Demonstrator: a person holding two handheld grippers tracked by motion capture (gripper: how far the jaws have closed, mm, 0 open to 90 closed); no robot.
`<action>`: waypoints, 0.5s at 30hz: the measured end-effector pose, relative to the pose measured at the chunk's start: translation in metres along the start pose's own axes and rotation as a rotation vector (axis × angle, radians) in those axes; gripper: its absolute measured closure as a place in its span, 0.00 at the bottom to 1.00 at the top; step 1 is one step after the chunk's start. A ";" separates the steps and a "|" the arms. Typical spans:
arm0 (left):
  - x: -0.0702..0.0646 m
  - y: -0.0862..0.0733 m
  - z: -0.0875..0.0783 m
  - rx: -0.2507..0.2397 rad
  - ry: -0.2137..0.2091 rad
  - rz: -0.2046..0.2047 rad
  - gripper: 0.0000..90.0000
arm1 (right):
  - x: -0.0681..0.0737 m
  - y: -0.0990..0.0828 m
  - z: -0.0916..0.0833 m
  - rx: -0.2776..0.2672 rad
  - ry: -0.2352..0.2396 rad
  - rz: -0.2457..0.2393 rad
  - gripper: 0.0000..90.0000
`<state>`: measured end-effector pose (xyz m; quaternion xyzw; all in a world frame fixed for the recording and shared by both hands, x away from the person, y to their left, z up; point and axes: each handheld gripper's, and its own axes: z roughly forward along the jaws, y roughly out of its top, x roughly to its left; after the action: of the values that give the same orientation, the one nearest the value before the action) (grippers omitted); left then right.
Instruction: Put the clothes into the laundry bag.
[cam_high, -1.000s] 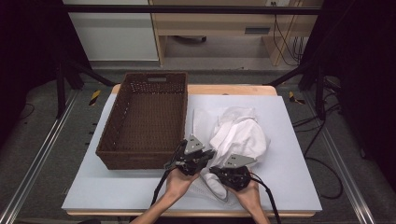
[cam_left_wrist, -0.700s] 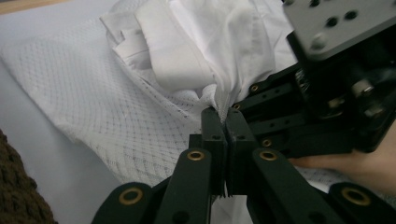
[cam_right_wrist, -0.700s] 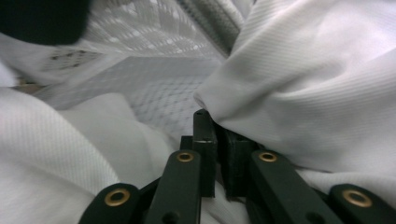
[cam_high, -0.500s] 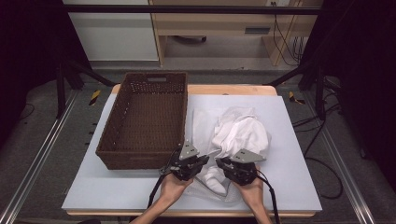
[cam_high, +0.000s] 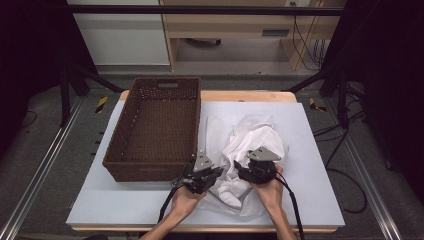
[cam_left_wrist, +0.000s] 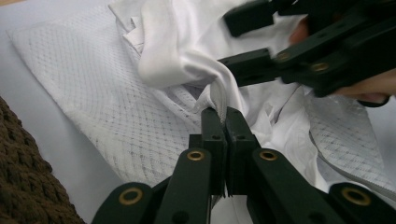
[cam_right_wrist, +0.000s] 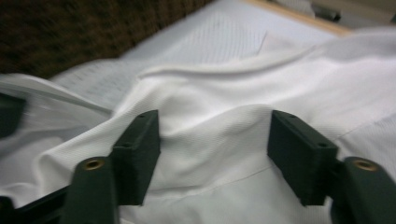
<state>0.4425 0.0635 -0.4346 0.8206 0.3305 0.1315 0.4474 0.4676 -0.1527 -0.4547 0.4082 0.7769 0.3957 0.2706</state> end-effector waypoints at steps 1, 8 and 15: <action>0.001 -0.001 0.001 0.004 0.000 -0.003 0.98 | 0.000 -0.002 0.005 0.032 -0.002 0.010 0.56; 0.003 -0.001 0.003 0.008 -0.002 -0.013 0.98 | -0.009 -0.007 0.003 0.065 0.006 0.037 1.00; 0.003 0.000 0.003 0.002 0.000 -0.019 0.98 | -0.015 0.002 -0.059 -0.171 0.133 0.043 1.00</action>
<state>0.4463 0.0636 -0.4362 0.8177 0.3385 0.1271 0.4479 0.4322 -0.1885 -0.4199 0.3732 0.7474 0.4926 0.2439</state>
